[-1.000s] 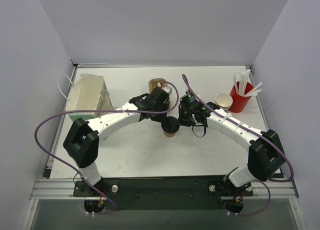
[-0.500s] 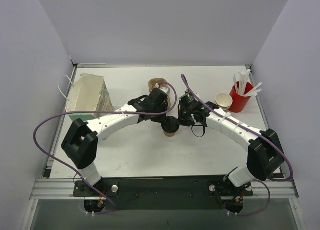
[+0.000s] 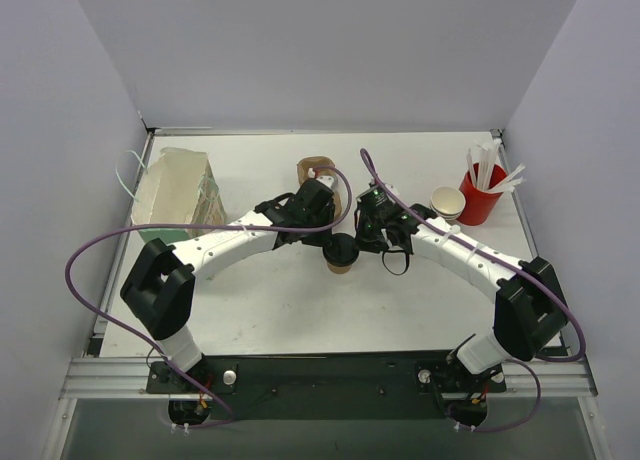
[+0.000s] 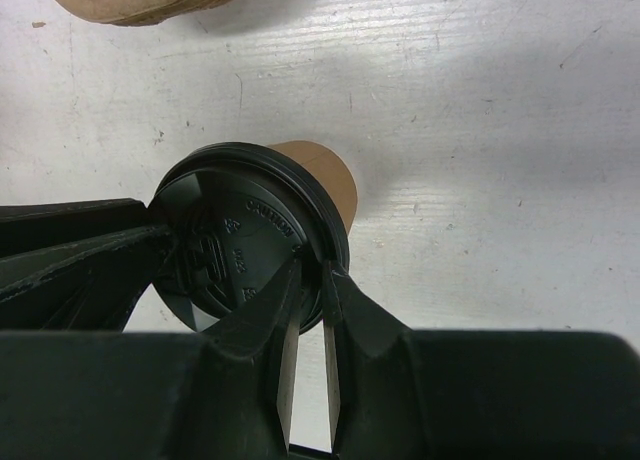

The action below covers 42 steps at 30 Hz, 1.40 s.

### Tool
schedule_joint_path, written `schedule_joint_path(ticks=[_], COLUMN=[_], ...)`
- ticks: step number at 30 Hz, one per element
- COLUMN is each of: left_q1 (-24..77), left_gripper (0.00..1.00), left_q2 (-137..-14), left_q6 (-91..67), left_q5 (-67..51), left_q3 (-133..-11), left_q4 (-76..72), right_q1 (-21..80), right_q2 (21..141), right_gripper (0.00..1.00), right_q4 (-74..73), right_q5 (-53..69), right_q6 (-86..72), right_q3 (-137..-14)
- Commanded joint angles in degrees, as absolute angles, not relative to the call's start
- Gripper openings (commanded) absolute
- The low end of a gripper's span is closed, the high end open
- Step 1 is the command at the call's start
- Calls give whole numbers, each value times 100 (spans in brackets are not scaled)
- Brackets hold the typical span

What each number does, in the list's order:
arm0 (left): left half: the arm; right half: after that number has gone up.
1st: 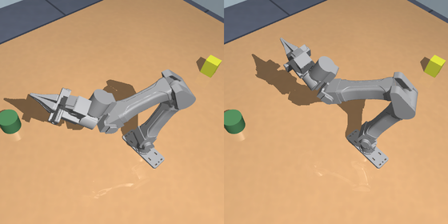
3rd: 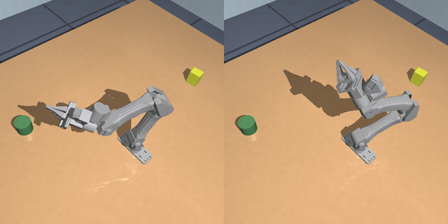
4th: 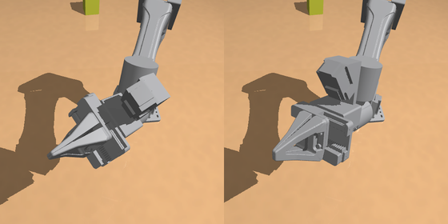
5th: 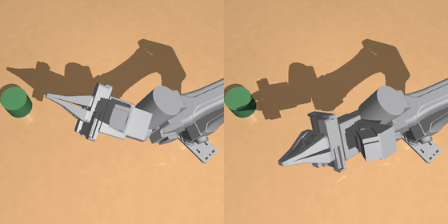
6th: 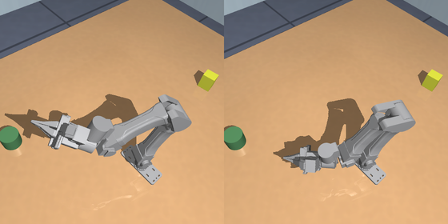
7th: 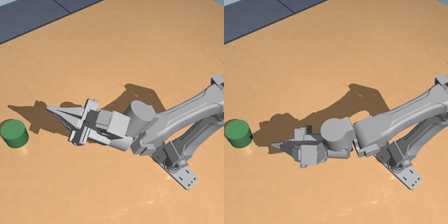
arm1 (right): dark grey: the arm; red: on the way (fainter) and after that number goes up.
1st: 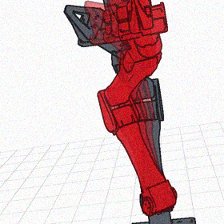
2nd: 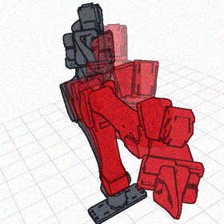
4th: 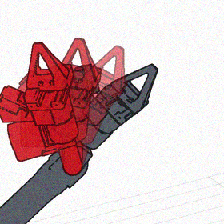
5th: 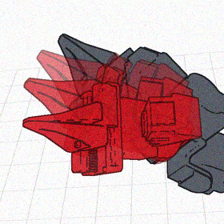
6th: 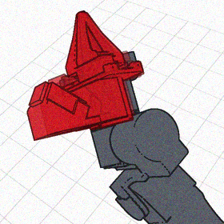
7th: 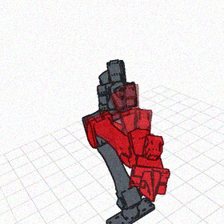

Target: Pack the takeout coffee

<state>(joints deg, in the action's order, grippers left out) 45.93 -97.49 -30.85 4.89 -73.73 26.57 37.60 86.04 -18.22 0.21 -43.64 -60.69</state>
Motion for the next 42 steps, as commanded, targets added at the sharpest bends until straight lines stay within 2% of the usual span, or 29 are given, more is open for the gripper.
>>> schedule_joint_path(ticks=[1,12,25,28,31,36,42], left_q1=[4597,4588,4597,4597,4597,4588,4597], left_gripper=[33,33,33,33,33,36,41], left_q2=[-9949,-9949,-9932,-9897,-9809,-9756,-9677], left_q6=[-3067,-3059,-3067,-3085,-3102,-3085,-3050], left_q5=[519,580,606,624,650,659,650], left_q3=[-7216,-7321,-7339,-7348,-7365,-7453,-7541], left_q4=[2891,2971,3032,3067,3111,3199,3252], right_q1=[3893,3990,4184,4157,4140,4122,4043], right_q2=[8719,8288,8262,8297,8507,8947,9097], right_gripper=[10,11,11,16,21,22,24], right_q4=[-1732,-756,-518,-694,-1115,-1616,-1793], right_q5=[-149,-395,-800,-774,-738,-633,-536], right_q6=[-4465,-4623,-4720,-4641,-4343,-4105,-4043], right_q3=[-5863,-4677,-4122,-4323,-5034,-6054,-6345])
